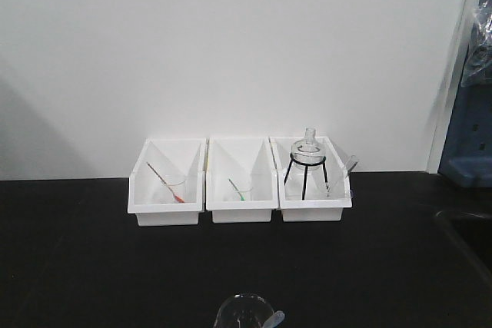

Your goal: Grab transparent chemical and place on left bench

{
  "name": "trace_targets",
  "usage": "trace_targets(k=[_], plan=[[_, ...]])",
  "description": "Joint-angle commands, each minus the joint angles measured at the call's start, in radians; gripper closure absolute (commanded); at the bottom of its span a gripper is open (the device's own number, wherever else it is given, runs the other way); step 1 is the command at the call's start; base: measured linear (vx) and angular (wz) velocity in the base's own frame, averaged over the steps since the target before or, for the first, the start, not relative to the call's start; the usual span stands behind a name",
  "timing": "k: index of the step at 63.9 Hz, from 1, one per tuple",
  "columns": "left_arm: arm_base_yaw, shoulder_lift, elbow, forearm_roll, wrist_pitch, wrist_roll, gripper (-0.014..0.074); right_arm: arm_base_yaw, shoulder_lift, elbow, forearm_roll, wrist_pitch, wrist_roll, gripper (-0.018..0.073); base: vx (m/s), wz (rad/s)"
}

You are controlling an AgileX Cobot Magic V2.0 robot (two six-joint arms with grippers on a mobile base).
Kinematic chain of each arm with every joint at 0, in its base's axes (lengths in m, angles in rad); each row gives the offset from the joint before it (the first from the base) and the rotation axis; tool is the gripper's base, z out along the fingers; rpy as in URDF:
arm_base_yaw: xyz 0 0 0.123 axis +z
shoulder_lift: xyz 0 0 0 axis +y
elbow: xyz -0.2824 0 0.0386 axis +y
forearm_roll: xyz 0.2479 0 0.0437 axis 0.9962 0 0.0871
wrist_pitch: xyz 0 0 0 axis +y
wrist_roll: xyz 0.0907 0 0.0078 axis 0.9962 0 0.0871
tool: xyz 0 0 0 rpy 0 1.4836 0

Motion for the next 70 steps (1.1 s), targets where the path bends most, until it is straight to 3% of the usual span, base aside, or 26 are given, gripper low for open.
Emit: trace_targets(k=[1, 7, 10, 22, 27, 32, 38, 49, 53, 70], plan=[[-0.002, -0.019, 0.016, -0.001, -0.078, -0.008, 0.0600, -0.001, -0.040, -0.031, -0.030, -0.025, -0.005, 0.0067, 0.00, 0.00], [-0.002, -0.019, 0.016, -0.001, -0.078, -0.008, 0.0600, -0.037, -0.120, -0.029, -0.015, -0.005, -0.030, 0.0185, 0.00, 0.00], [-0.002, -0.019, 0.016, -0.001, -0.078, -0.008, 0.0600, -0.077, -0.173, -0.029, 0.046, 0.019, -0.064, 0.0262, 0.00, 0.00], [-0.002, -0.019, 0.016, -0.001, -0.078, -0.008, 0.0600, -0.320, -0.337, -0.018, 0.264, 0.167, -0.350, 0.0573, 0.00, 0.00], [-0.002, -0.019, 0.016, -0.001, -0.078, -0.008, 0.0600, -0.395, -0.385, 0.034, 0.313, 0.153, -0.474, 0.0571, 0.00, 0.00], [-0.002, -0.019, 0.016, -0.001, -0.078, -0.008, 0.0600, -0.449, -0.453, 0.134, 0.424, 0.089, -0.608, 0.0569, 0.00, 0.00], [-0.002, -0.019, 0.016, -0.001, -0.078, -0.008, 0.0600, -0.469, -0.532, 0.247, 0.535, -0.015, -0.691, 0.0569, 0.00, 0.00], [-0.002, -0.019, 0.016, -0.001, -0.078, -0.008, 0.0600, -0.469, -0.626, 0.430, 0.539, -0.179, -0.650, 0.0567, 0.00, 0.00], [-0.002, -0.019, 0.016, -0.001, -0.078, -0.008, 0.0600, -0.467, -0.628, 0.421, 0.545, -0.112, -0.622, 0.0566, 0.00, 0.00], [-0.002, -0.019, 0.016, -0.001, -0.078, -0.008, 0.0600, -0.468, -0.628, 0.424, 0.545, -0.113, -0.602, 0.0566, 0.00, 0.00]])
